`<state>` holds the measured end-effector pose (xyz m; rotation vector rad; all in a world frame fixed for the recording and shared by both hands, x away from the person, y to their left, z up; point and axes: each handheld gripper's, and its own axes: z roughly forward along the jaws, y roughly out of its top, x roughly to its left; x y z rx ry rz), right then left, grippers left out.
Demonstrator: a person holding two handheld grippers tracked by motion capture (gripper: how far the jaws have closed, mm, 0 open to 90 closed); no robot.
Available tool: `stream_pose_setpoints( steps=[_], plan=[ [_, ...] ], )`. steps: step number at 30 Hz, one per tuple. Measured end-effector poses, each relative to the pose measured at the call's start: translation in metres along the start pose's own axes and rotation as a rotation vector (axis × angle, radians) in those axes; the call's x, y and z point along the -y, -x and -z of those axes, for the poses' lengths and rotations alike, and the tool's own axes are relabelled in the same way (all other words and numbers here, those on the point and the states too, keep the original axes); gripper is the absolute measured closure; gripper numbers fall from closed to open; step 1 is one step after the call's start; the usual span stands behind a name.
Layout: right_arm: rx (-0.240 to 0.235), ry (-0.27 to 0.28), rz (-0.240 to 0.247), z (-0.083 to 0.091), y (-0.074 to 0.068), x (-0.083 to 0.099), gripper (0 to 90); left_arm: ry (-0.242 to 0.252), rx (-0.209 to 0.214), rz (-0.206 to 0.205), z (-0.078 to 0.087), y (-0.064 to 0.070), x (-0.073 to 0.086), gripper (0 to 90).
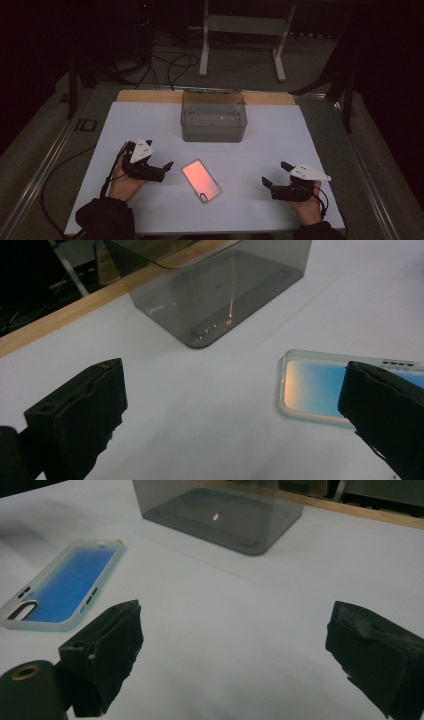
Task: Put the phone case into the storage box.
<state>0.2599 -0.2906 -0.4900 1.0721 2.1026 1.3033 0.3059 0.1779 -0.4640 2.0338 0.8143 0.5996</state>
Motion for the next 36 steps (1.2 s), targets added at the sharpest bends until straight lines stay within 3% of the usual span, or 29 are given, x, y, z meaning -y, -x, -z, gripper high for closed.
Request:
stream_pose_setpoints(
  steps=[21, 36],
  plan=[
    [-0.001, -0.002, 0.006, -0.001, 0.000, 0.000, 8.1, -0.085, 0.044, -0.036, -0.024, 0.004, -0.007, 0.4],
    [-0.001, -0.003, 0.007, -0.001, 0.000, 0.000, 8.1, -0.133, 0.093, -0.006, -0.048, 0.008, -0.011, 2.4]
  ],
)
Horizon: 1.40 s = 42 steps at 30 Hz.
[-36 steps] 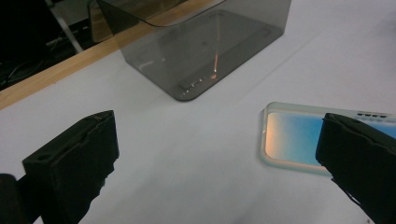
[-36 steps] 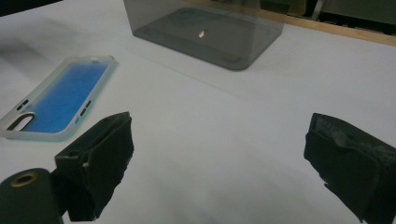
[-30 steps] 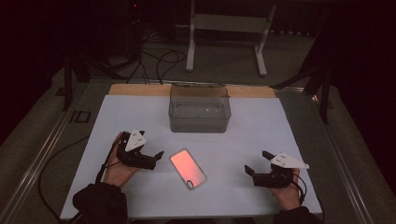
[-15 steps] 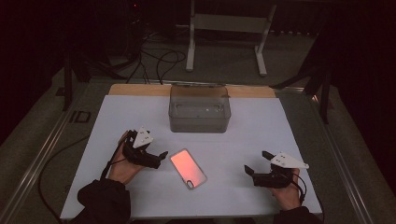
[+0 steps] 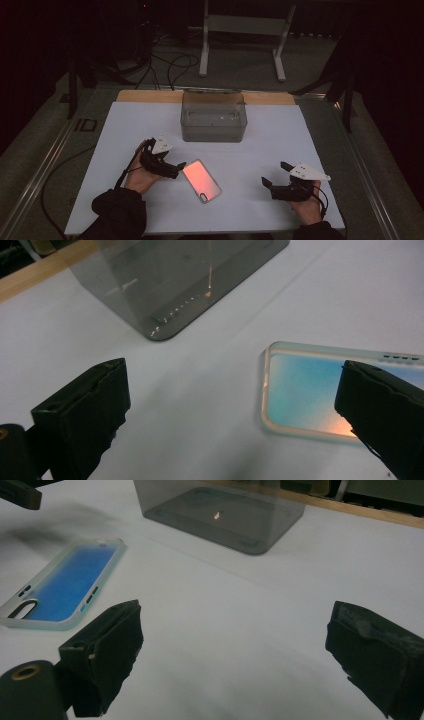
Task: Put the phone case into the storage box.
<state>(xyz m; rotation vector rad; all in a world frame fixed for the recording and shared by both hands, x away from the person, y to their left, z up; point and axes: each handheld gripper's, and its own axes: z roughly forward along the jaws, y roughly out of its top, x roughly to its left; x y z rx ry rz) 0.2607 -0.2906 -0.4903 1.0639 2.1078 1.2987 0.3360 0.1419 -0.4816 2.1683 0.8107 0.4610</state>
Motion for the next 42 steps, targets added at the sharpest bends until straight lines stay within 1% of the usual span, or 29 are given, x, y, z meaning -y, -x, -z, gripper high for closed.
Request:
stream_pose_setpoints(
  steps=[8, 14, 16, 18, 19, 23, 26, 27, 28, 31, 34, 37, 39, 40, 42],
  plan=[
    [-0.001, -0.002, 0.001, 0.000, 0.000, 0.000, 8.1, -0.037, 0.023, 0.009, -0.012, 0.001, -0.002, 4.0],
    [-0.002, -0.004, 0.004, 0.000, 0.000, 0.000, 8.1, -0.065, 0.038, 0.031, -0.020, 0.001, -0.001, 6.1],
    [-0.002, -0.004, 0.002, -0.001, 0.000, 0.000, 8.2, -0.082, 0.035, 0.033, -0.024, 0.001, 0.000, 7.7],
    [-0.002, -0.005, 0.003, -0.001, 0.000, 0.000, 8.1, -0.096, 0.022, 0.034, -0.026, 0.002, 0.001, 12.7],
    [-0.003, -0.005, 0.003, -0.001, 0.000, 0.000, 8.1, -0.100, 0.025, 0.041, -0.028, 0.003, 0.001, 14.1],
    [-0.006, -0.007, 0.002, -0.001, -0.001, 0.000, 8.1, -0.122, 0.034, 0.055, -0.033, 0.003, 0.002, 15.9],
    [-0.006, -0.007, 0.002, -0.001, -0.001, 0.000, 8.1, -0.136, 0.031, 0.058, -0.037, 0.005, 0.001, 17.7],
    [-0.007, -0.007, 0.003, -0.001, 0.000, 0.000, 8.2, -0.145, 0.023, 0.051, -0.038, 0.006, 0.001, 18.5],
    [-0.008, -0.007, 0.002, -0.001, -0.001, 0.000, 8.2, -0.147, 0.021, 0.053, -0.039, 0.007, 0.001, 19.5],
    [-0.010, -0.011, 0.005, -0.001, -0.001, 0.000, 8.2, -0.157, 0.024, 0.056, -0.042, 0.007, -0.001, 25.5],
    [-0.009, -0.011, 0.005, -0.001, -0.001, 0.000, 8.2, -0.158, 0.047, 0.061, -0.044, 0.008, -0.003, 36.9],
    [-0.009, -0.010, 0.003, -0.001, 0.000, 0.000, 8.2, -0.171, 0.093, 0.065, -0.047, 0.009, -0.005, 49.5],
    [-0.010, -0.010, 0.003, -0.001, 0.000, 0.000, 8.2, -0.177, 0.100, 0.061, -0.048, 0.009, -0.005, 56.0],
    [-0.010, -0.011, 0.003, -0.001, 0.000, 0.000, 8.2, -0.189, 0.111, 0.061, -0.051, 0.010, -0.006, 56.0],
    [-0.011, -0.013, 0.006, -0.001, 0.000, 0.000, 8.2, -0.210, 0.115, 0.064, -0.054, 0.011, -0.006, 62.5]
  ],
)
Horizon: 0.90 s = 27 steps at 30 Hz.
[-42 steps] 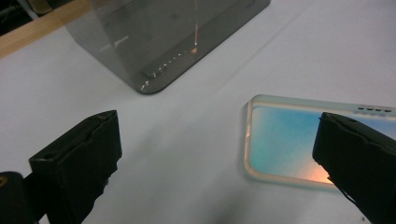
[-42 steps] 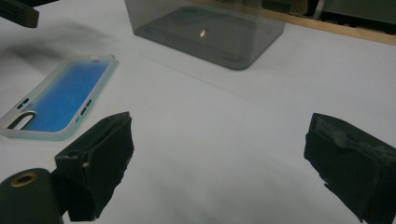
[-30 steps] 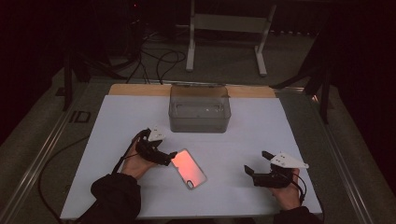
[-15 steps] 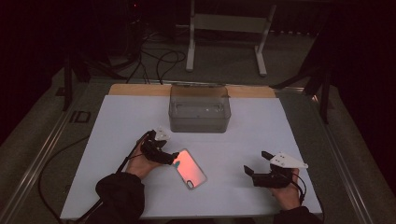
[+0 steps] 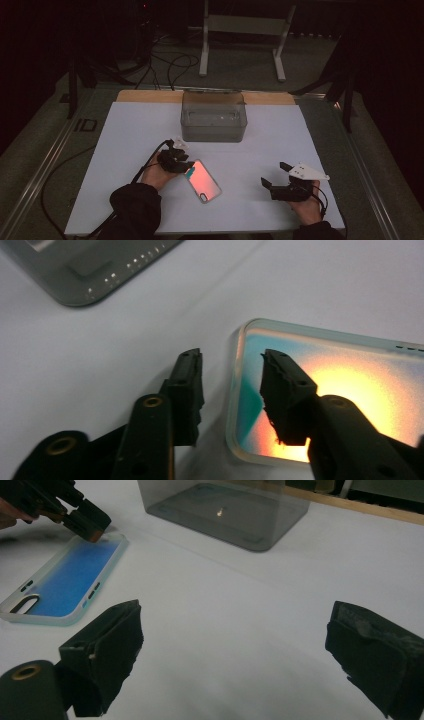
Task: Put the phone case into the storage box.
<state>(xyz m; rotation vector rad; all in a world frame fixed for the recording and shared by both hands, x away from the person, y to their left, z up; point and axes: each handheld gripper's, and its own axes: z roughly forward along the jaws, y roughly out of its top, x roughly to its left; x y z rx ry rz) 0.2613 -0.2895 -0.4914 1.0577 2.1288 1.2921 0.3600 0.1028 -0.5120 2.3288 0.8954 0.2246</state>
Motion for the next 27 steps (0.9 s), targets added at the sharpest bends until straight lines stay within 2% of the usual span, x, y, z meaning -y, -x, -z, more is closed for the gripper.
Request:
stream_pose_setpoints(
  steps=[2, 9, 13, 18, 24, 27],
  plan=[
    [0.000, -0.001, 0.000, -0.0001, 0.0000, 0.0000, 8.2, -0.005, 0.017, 0.001, -0.0014, 0.0001, -0.0006, 67.8],
    [-0.002, -0.004, 0.001, -0.0004, -0.0001, 0.0002, 8.2, -0.030, 0.028, 0.022, -0.0025, 0.0000, -0.0046, 82.8],
    [-0.002, -0.003, 0.001, -0.0004, 0.0000, 0.0002, 8.2, -0.039, 0.029, 0.033, -0.0027, -0.0015, -0.0059, 85.4],
    [-0.002, -0.002, 0.001, -0.0004, -0.0003, 0.0000, 8.3, -0.044, -0.002, -0.002, -0.0022, 0.0018, -0.0064, 88.9],
    [-0.005, -0.002, -0.001, -0.0005, -0.0003, -0.0001, 8.2, -0.021, -0.027, 0.005, -0.0016, 0.0041, -0.0047, 89.3],
    [-0.006, -0.003, -0.005, -0.0008, -0.0003, 0.0000, 8.2, 0.001, -0.032, 0.026, 0.0000, 0.0027, -0.0040, 89.4]
  ],
)
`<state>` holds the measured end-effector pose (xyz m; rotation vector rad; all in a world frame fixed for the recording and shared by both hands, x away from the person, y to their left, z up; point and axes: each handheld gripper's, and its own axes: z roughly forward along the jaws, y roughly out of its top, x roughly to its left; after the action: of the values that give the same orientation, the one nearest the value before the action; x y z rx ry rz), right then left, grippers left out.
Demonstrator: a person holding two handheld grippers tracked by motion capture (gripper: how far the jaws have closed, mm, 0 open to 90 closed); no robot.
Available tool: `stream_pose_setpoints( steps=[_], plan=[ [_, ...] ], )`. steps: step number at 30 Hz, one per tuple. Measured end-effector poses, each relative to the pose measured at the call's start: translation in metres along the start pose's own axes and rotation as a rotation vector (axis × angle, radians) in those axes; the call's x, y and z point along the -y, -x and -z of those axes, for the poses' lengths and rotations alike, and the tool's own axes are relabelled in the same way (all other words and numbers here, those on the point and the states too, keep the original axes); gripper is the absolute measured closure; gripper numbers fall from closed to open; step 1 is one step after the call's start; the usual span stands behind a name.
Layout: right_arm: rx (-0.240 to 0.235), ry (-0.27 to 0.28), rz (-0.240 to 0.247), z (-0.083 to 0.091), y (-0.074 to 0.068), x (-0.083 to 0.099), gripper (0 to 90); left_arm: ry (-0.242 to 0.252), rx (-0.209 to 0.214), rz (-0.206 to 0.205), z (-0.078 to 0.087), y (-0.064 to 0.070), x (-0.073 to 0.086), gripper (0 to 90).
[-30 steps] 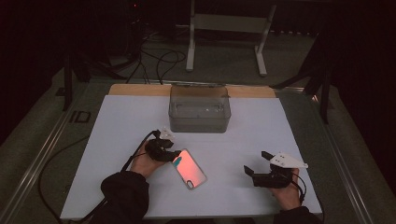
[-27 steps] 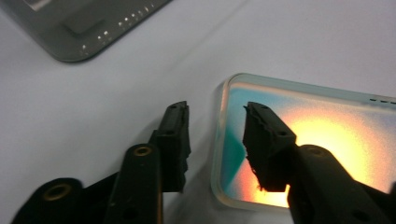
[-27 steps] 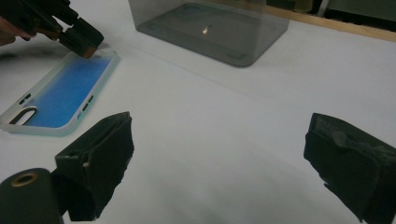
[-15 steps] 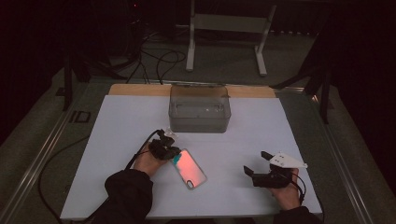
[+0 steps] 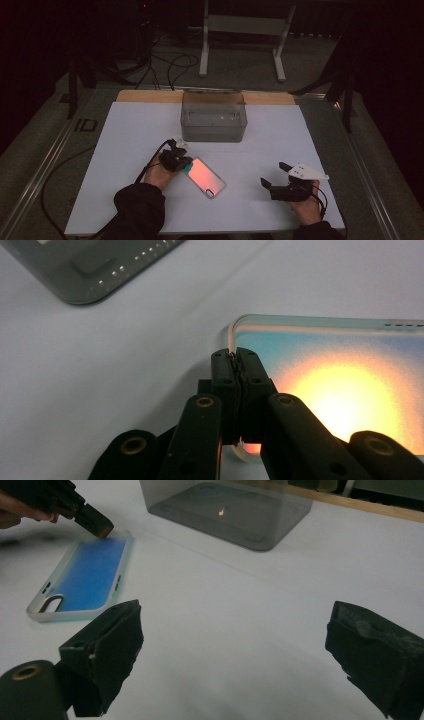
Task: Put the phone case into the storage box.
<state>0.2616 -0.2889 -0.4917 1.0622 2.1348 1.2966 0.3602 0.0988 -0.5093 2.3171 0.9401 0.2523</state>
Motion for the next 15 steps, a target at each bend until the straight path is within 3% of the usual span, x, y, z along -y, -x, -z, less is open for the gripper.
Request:
stream_pose_setpoints(
  steps=[2, 15],
  plan=[
    [-0.001, -0.002, -0.002, 0.000, 0.000, 0.000, 8.3, 0.028, -0.013, 0.021, 0.004, -0.002, 0.000, 89.3],
    [-0.015, -0.005, -0.006, -0.002, -0.001, -0.001, 8.2, 0.113, -0.042, 0.045, 0.024, -0.003, -0.003, 89.5]
  ],
)
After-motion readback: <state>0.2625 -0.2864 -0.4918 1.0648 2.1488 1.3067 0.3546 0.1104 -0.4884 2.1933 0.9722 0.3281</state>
